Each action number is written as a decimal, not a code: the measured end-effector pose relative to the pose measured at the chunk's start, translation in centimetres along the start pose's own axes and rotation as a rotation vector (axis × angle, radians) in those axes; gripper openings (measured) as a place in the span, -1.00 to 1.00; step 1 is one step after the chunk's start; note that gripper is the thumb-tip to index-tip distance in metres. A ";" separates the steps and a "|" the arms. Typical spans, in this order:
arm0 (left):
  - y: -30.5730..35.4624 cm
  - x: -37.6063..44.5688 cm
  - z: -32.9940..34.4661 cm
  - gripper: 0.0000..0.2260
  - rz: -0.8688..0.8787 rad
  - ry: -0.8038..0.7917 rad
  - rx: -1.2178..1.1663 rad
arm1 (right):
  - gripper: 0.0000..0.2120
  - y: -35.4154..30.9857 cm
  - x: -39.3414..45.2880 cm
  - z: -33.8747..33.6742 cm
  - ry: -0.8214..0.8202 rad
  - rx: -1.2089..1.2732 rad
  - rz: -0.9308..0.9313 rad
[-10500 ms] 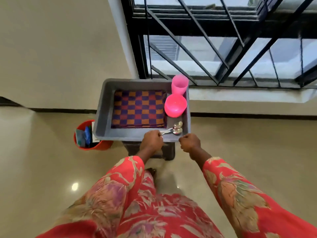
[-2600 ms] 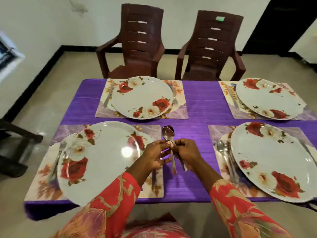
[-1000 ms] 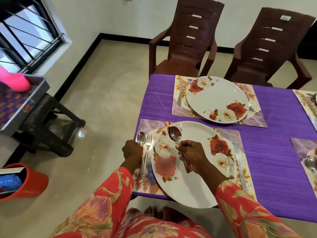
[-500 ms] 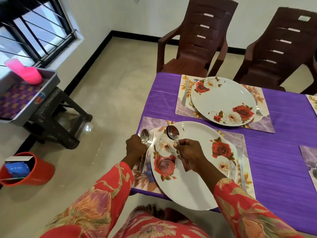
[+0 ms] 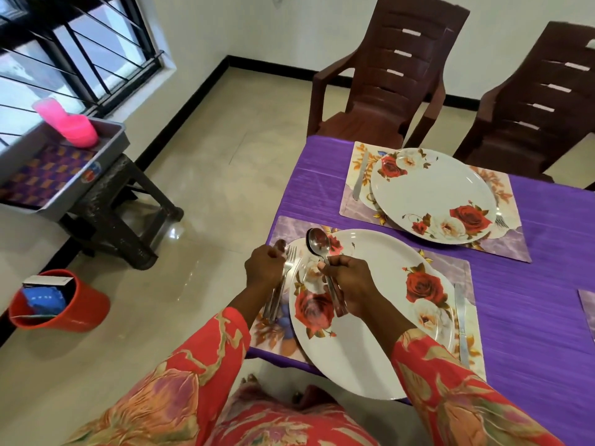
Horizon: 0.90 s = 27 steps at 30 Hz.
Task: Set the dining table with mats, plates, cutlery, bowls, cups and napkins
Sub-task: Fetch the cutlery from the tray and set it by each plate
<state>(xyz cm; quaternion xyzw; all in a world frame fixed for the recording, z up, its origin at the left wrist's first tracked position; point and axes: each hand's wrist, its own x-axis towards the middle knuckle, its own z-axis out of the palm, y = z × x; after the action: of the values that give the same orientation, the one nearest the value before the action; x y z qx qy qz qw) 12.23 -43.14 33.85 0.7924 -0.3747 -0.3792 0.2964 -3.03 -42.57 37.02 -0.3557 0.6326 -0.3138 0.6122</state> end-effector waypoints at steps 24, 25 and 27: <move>-1.8 14.7 -21.6 -0.78 -0.484 -0.466 -0.728 | -0.81 -6.2 6.6 28.2 -0.012 0.134 0.049; -1.9 15.5 -22.3 -0.78 -0.487 -0.473 -0.719 | -0.82 -6.3 6.9 29.0 -0.020 0.149 0.051; -2.0 16.9 -23.1 -0.79 -0.495 -0.481 -0.712 | -0.84 -6.6 7.6 30.2 -0.038 0.172 0.051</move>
<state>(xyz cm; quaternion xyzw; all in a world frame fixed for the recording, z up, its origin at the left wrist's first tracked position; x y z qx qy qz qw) 39.31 -51.53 38.34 0.5973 -0.0802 -0.7146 0.3551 27.58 -51.37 36.75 -0.2918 0.6003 -0.3444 0.6602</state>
